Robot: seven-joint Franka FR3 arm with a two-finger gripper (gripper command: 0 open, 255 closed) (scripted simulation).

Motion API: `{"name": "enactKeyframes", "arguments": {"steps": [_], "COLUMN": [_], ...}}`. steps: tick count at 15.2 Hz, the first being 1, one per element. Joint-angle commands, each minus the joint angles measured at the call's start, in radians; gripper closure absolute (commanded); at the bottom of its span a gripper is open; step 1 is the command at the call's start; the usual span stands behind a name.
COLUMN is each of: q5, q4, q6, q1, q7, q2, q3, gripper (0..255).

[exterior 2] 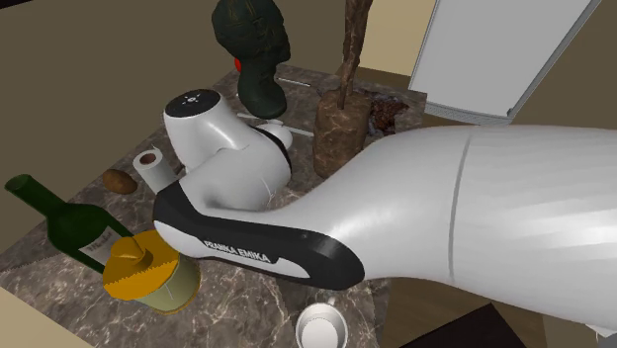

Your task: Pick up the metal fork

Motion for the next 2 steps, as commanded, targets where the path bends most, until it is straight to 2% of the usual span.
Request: {"name": "enactKeyframes", "arguments": {"steps": [1, 2], "q5": [0.002, 0.002], "q4": [0.007, 0.008], "q6": [-0.013, -0.014], "q1": [0.001, 0.001], "q7": [0.001, 0.001], "q2": [-0.006, -0.006], "q3": [0.002, 0.002], "gripper": [255, 255]}}
